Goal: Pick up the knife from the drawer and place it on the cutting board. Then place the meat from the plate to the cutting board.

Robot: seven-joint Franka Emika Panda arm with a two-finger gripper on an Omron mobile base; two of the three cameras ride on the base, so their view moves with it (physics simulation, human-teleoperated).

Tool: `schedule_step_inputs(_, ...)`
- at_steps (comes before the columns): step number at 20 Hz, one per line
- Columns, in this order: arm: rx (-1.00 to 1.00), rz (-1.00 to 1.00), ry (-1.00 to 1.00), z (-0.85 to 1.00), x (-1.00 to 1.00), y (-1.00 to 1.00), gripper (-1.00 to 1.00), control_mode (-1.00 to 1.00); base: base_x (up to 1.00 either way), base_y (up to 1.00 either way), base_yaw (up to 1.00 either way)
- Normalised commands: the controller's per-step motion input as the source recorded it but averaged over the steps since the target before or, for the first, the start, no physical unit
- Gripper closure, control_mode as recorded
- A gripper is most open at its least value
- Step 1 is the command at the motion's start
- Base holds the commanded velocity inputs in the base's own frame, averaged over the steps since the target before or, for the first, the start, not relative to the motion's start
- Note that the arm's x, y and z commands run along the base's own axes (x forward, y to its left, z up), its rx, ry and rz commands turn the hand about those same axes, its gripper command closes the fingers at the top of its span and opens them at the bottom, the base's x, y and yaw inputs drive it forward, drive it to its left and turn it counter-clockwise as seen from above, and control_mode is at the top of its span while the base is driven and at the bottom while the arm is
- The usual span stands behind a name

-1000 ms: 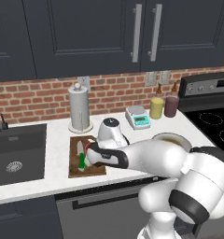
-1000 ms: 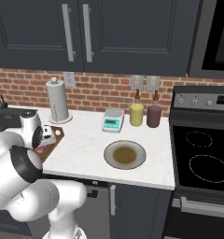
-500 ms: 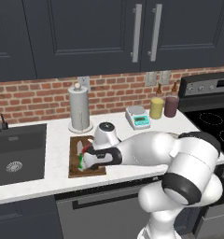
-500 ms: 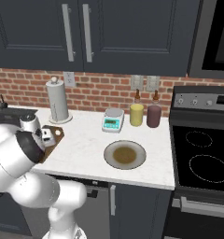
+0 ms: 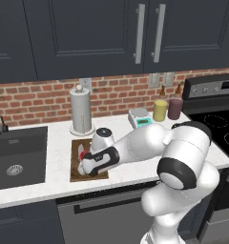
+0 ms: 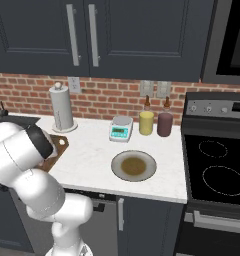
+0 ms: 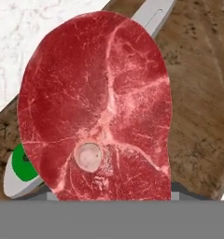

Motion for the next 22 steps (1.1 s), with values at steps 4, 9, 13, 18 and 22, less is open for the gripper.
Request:
schedule_step_inputs(4, 0.0, -0.01, 0.0, -0.01, -0.01, 0.0, -1.0, -1.0, 0.0, 0.0, 0.0)
schedule_step_inputs(9, 0.0, -0.02, 0.0, 0.16, -0.31, -0.02, -1.0, -1.0, 0.0, 0.0, 0.0)
schedule_step_inputs(13, 0.0, -0.01, 0.0, 0.56, -0.43, -0.04, -1.0, -1.0, 0.0, 0.0, 0.0)
schedule_step_inputs(18, 0.0, -0.01, 0.0, 0.88, -0.46, -0.12, -1.0, -1.0, 0.0, 0.0, 0.0)
schedule_step_inputs(22, 0.0, -0.05, 0.0, 0.79, -0.48, -0.19, -1.0, -1.0, 0.0, 0.0, 0.0)
